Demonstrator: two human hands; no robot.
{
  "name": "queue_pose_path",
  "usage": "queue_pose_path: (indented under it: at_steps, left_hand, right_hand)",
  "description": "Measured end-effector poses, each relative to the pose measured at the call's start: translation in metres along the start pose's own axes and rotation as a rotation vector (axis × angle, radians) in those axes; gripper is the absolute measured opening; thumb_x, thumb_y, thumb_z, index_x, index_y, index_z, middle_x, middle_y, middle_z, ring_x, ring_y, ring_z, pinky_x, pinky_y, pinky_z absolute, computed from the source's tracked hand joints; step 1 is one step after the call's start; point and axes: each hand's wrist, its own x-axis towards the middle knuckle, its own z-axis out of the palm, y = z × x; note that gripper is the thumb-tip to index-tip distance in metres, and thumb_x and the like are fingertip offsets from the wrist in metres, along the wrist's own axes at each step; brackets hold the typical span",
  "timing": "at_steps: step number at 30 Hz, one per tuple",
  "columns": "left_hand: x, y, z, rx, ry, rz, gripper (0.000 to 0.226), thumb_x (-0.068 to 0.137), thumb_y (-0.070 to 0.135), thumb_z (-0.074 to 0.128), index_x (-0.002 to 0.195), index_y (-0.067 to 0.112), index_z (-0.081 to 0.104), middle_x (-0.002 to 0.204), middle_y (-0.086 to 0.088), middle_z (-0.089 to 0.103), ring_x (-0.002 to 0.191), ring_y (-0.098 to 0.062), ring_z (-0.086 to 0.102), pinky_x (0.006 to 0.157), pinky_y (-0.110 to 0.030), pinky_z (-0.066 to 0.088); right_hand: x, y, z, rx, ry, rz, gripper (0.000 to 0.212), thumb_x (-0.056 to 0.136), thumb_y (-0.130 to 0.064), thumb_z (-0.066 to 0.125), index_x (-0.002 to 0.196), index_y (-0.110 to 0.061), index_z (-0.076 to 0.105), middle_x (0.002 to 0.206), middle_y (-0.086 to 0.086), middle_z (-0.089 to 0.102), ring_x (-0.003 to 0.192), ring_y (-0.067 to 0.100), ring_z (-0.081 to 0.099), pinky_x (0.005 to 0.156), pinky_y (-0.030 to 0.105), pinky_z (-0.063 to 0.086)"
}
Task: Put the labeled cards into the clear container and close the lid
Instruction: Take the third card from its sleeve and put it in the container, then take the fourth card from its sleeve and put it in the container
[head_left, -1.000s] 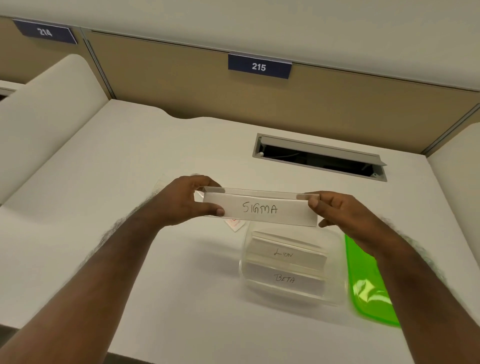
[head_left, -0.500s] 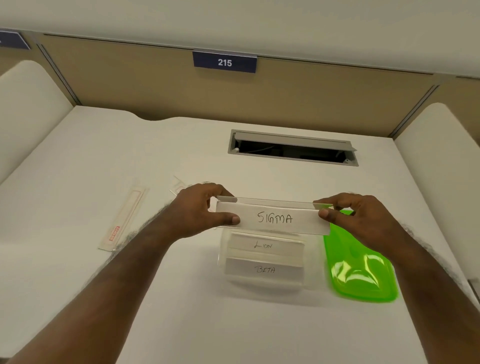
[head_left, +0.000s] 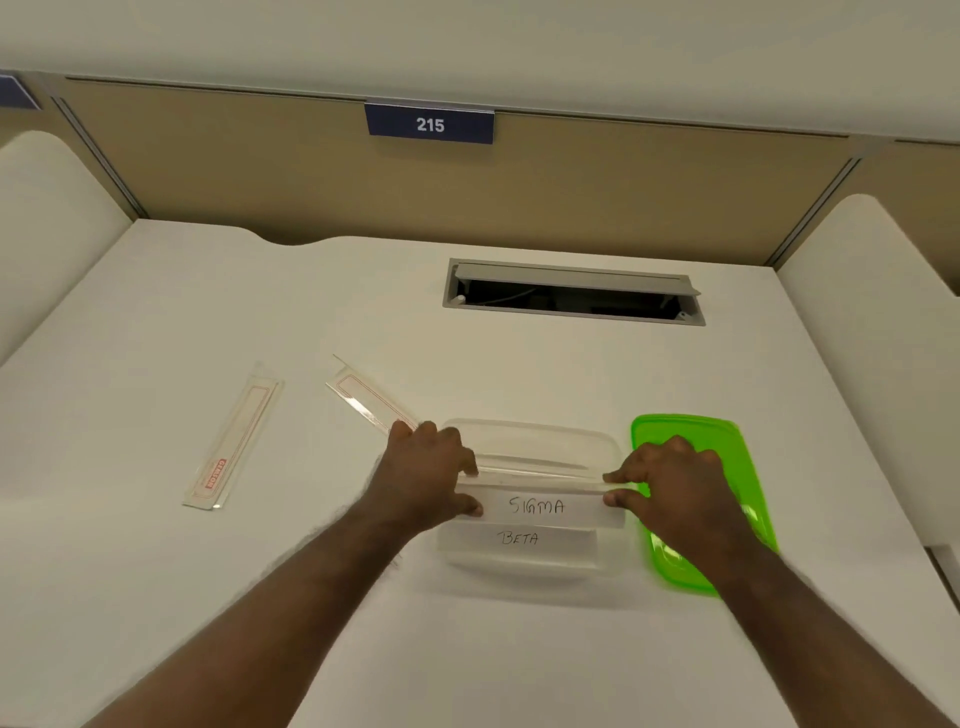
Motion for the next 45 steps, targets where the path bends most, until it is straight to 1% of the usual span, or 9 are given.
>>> queue_pose_path:
  at_steps: [5, 13, 20, 25, 29, 33, 36, 41, 45]
  left_hand:
    - [0.003, 0.012, 0.021, 0.198, -0.011, 0.059, 0.047, 0.073, 0.06, 0.068, 0.107, 0.027, 0.068, 0.108, 0.004, 0.065, 0.105, -0.024, 0.053, 0.093, -0.043, 0.028]
    - [0.001, 0.019, 0.035, 0.3, -0.072, 0.1, 0.034, 0.077, 0.037, 0.071, 0.1, 0.011, 0.07, 0.098, -0.007, 0.066, 0.099, -0.03, 0.054, 0.096, -0.046, 0.029]
    - [0.003, 0.029, 0.039, 0.305, -0.104, 0.072, 0.015, 0.083, 0.009, 0.056, 0.094, 0.004, 0.066, 0.096, -0.012, 0.066, 0.1, -0.033, 0.054, 0.103, -0.047, 0.026]
    - [0.004, 0.027, 0.041, 0.312, -0.113, 0.092, 0.028, 0.084, 0.029, 0.063, 0.101, 0.007, 0.067, 0.104, -0.012, 0.066, 0.102, -0.033, 0.054, 0.101, -0.048, 0.029]
    - [0.004, 0.011, 0.033, 0.123, 0.073, 0.058, 0.038, 0.088, 0.049, 0.051, 0.108, 0.023, 0.069, 0.107, -0.001, 0.066, 0.102, -0.026, 0.057, 0.09, -0.041, 0.034]
    - [0.01, -0.027, 0.015, -0.025, 0.299, -0.111, 0.026, 0.087, 0.044, 0.053, 0.099, 0.03, 0.072, 0.095, 0.006, 0.069, 0.092, -0.023, 0.063, 0.083, -0.039, 0.037]
    - [0.016, -0.061, 0.007, -0.048, 0.374, -0.264, 0.021, 0.084, 0.037, 0.06, 0.098, 0.029, 0.073, 0.093, 0.004, 0.071, 0.09, -0.025, 0.064, 0.08, -0.039, 0.037]
    - [0.029, -0.118, 0.01, -0.019, 0.387, -0.397, 0.028, 0.081, 0.03, 0.066, 0.107, 0.024, 0.071, 0.102, -0.003, 0.071, 0.094, -0.031, 0.063, 0.084, -0.043, 0.039]
    - [0.037, -0.155, 0.016, 0.029, 0.306, -0.447, 0.038, 0.087, 0.034, 0.061, 0.123, 0.024, 0.063, 0.116, -0.006, 0.066, 0.104, -0.032, 0.06, 0.088, -0.044, 0.039]
  right_hand:
    - [0.001, -0.011, 0.024, -0.259, -0.075, -0.046, 0.032, 0.082, -0.06, 0.053, 0.105, -0.045, 0.068, 0.106, -0.013, 0.063, 0.105, 0.018, 0.05, 0.079, 0.038, 0.026]
    - [0.004, -0.023, 0.039, -0.441, -0.132, -0.168, 0.031, 0.076, -0.055, 0.064, 0.088, -0.028, 0.074, 0.093, -0.003, 0.063, 0.097, 0.025, 0.053, 0.08, 0.042, 0.027]
    - [0.01, -0.032, 0.046, -0.489, -0.193, -0.208, 0.037, 0.081, -0.05, 0.06, 0.101, -0.02, 0.068, 0.106, 0.003, 0.06, 0.107, 0.029, 0.047, 0.089, 0.046, 0.022]
    - [0.013, -0.033, 0.045, -0.463, -0.201, -0.187, 0.039, 0.079, -0.056, 0.059, 0.101, -0.025, 0.069, 0.106, 0.0, 0.061, 0.107, 0.026, 0.048, 0.089, 0.047, 0.022]
    - [0.018, -0.038, 0.033, -0.366, -0.105, -0.121, 0.042, 0.077, -0.067, 0.053, 0.1, -0.035, 0.068, 0.105, -0.008, 0.063, 0.105, 0.021, 0.052, 0.085, 0.043, 0.023]
    - [0.034, -0.053, 0.015, -0.287, 0.019, -0.112, 0.037, 0.08, -0.064, 0.051, 0.099, -0.037, 0.068, 0.104, -0.01, 0.066, 0.102, 0.019, 0.055, 0.083, 0.041, 0.026]
    - [0.052, -0.076, 0.005, -0.211, 0.058, -0.118, 0.034, 0.084, -0.06, 0.05, 0.101, -0.037, 0.068, 0.108, -0.009, 0.065, 0.104, 0.02, 0.055, 0.085, 0.042, 0.026]
    - [0.083, -0.129, 0.005, -0.138, 0.093, -0.185, 0.032, 0.086, -0.055, 0.05, 0.103, -0.034, 0.068, 0.112, -0.004, 0.065, 0.105, 0.023, 0.054, 0.087, 0.045, 0.027]
    - [0.103, -0.17, 0.021, -0.186, 0.1, -0.237, 0.035, 0.086, -0.053, 0.053, 0.106, -0.03, 0.068, 0.112, -0.001, 0.064, 0.105, 0.025, 0.054, 0.088, 0.046, 0.029]
